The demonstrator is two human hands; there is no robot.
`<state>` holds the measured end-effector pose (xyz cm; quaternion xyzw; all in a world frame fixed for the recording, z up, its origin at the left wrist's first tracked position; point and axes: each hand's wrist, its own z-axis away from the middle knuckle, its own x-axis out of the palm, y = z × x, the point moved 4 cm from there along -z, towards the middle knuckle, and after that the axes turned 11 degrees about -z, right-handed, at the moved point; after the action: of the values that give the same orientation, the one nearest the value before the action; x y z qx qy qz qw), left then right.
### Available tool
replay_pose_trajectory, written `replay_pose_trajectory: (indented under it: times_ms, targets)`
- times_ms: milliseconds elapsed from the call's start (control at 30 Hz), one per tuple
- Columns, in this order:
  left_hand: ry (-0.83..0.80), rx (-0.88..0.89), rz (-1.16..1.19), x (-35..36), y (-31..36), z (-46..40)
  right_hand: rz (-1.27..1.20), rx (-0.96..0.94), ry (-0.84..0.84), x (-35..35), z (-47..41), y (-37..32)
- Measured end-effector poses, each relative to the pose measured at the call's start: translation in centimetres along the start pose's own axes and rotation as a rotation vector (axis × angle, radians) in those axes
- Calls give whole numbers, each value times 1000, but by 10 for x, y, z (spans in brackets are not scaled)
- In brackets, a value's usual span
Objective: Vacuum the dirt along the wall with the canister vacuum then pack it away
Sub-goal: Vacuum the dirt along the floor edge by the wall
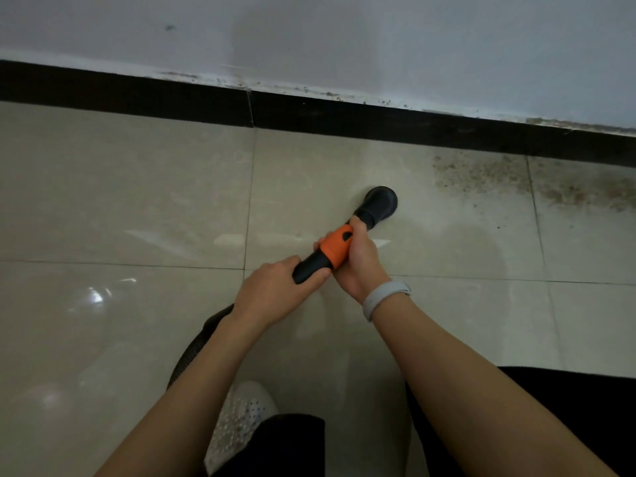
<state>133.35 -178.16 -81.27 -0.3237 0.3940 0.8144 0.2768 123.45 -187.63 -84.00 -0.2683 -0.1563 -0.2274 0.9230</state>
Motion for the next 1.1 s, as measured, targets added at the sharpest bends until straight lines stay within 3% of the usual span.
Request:
replay_pose_trajectory:
  times_ms: [133,300,600,800,1100]
  targets:
    - [29,-176,93,-5,-47,38,104,118,-74,21,18,60]
    - [101,-276,360,-7,-88,78,307,236,-184,36,41,109]
    - [123,-331,424,-2,-118,116,455,257,-119,58,42,127]
    - [35,-259,408,0,-117,114,389,213,-91,36,42,120]
    - [-151,53,110,9,-20,28,89,-14,86,-18,13,4]
